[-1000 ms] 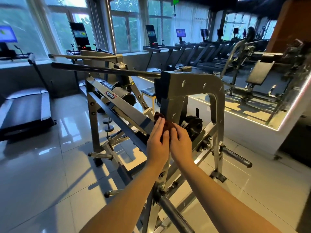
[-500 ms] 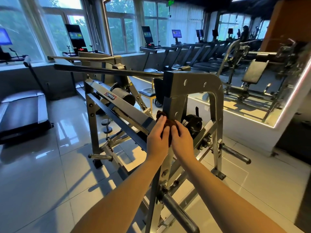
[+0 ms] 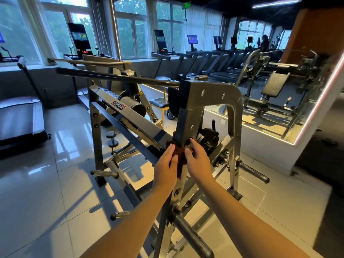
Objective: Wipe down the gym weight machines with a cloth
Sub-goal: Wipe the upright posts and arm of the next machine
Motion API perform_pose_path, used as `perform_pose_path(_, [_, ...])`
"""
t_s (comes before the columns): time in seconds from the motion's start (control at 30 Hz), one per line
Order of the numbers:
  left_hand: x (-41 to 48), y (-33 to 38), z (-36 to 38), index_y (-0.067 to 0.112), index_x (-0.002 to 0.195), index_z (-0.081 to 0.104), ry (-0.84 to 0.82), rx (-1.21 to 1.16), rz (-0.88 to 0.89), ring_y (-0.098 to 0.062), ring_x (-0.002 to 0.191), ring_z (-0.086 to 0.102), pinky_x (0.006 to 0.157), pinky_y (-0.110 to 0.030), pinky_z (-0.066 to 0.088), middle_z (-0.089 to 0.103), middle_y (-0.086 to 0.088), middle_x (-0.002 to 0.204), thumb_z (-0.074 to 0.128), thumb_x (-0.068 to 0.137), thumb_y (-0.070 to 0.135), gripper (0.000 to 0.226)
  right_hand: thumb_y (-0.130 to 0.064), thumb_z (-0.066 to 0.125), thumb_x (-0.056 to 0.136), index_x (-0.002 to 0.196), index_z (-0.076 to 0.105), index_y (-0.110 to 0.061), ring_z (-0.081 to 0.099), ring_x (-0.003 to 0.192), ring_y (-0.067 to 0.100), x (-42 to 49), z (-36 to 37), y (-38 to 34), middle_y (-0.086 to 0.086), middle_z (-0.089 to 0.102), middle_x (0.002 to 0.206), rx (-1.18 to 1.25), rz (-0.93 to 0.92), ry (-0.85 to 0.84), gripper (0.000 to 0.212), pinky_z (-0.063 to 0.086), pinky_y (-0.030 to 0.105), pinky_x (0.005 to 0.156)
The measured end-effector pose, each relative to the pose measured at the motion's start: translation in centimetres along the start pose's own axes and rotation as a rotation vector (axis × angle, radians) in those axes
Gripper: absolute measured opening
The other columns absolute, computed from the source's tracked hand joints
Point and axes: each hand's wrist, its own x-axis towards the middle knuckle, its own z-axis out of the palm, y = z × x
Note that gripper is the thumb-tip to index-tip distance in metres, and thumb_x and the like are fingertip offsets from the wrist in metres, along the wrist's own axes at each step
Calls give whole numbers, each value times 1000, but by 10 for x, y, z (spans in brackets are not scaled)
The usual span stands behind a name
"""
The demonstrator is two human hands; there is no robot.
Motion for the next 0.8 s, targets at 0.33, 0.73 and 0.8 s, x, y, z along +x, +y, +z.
perform_pose_path(0.33, [-2, 2, 20, 29, 153, 35, -48, 3, 112, -14, 146, 36, 115, -33, 38, 37, 7, 159, 46, 104, 25, 50, -44, 42, 103, 129, 61, -38, 61, 117, 11, 17, -1, 14, -9, 65, 124, -42, -2, -3, 33, 54, 47, 100])
perform_pose_path(0.73, [13, 17, 23, 29, 153, 36, 45, -27, 91, -8, 145, 35, 114, -28, 38, 36, 10, 159, 45, 107, 20, 48, -31, 44, 107, 128, 63, -30, 57, 114, 9, 17, -9, 10, -8, 62, 122, 40, -50, 5, 27, 51, 41, 103])
perform_pose_path(0.8, [3, -1, 27, 31, 152, 36, 46, -1, 19, -17, 145, 38, 115, -41, 41, 39, 7, 158, 45, 106, 23, 48, -26, 47, 107, 134, 58, -31, 53, 118, 7, 16, -11, 13, -9, 58, 128, 55, -13, -9, 30, 49, 39, 107])
